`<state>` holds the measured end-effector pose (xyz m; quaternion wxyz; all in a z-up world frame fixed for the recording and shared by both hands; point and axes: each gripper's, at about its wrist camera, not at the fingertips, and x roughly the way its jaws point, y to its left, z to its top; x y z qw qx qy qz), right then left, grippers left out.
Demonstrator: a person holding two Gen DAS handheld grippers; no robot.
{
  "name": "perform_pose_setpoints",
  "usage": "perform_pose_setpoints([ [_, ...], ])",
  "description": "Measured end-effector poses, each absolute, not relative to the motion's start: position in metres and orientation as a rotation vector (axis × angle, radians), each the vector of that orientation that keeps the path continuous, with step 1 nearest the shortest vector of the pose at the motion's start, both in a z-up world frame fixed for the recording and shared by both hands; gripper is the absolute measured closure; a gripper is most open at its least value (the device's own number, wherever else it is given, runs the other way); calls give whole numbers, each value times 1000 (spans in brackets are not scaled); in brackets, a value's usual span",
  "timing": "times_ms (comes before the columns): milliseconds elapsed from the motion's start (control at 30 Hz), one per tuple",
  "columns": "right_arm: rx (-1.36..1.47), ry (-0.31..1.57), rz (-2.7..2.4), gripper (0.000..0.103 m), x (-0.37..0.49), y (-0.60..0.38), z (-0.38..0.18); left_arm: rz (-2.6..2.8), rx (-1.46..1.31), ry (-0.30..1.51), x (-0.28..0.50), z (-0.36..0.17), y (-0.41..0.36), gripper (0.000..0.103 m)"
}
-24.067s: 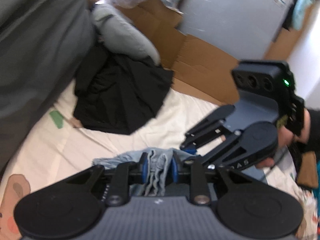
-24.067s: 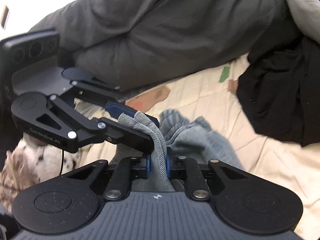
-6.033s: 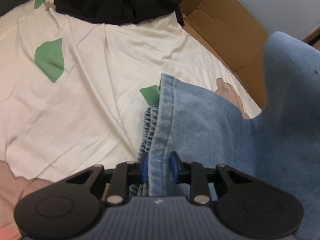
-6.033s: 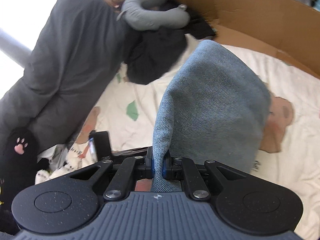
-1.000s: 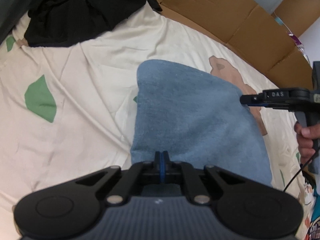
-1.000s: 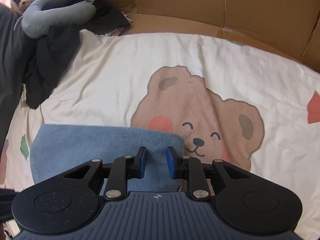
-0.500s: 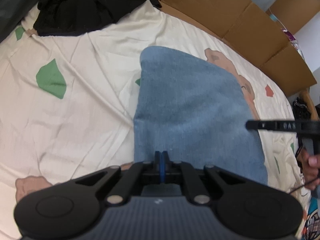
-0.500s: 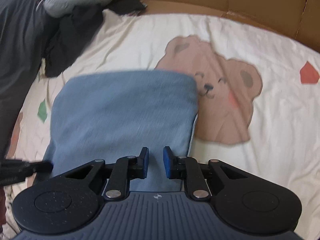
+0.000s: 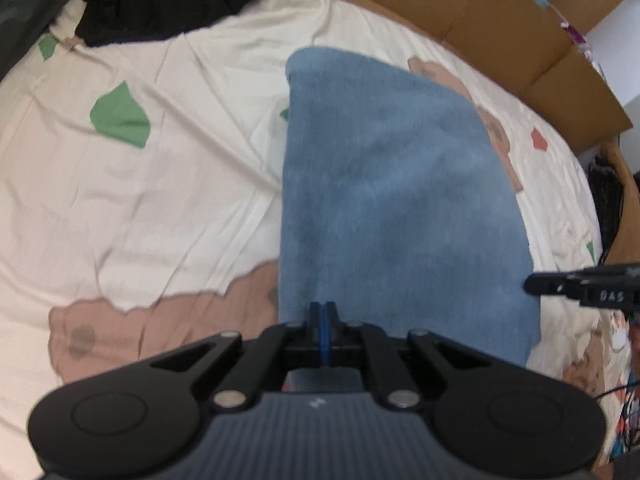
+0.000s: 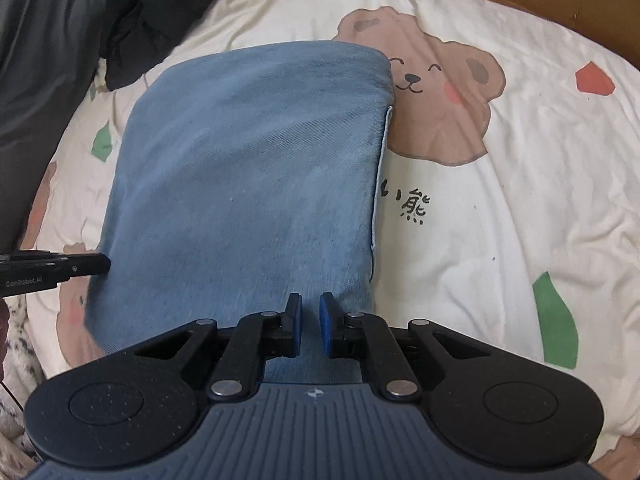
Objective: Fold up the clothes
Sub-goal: 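Smooth the folded jeans with the open right tool, then close both tools on the folded jeans edge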
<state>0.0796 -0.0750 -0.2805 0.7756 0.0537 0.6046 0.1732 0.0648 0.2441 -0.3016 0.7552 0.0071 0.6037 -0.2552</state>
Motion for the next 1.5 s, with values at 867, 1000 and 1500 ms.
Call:
perform_pose_setpoints([
  [867, 100, 1352, 602, 61, 47, -21, -285, -589, -338, 1455, 53, -336, 286, 61],
  [1000, 102, 1353, 603, 61, 44, -15, -287, -600, -380, 1451, 50, -342, 292, 65],
  [1500, 2, 1339, 614, 61, 61, -42, -259, -643, -197, 1419, 53, -312, 303, 70],
])
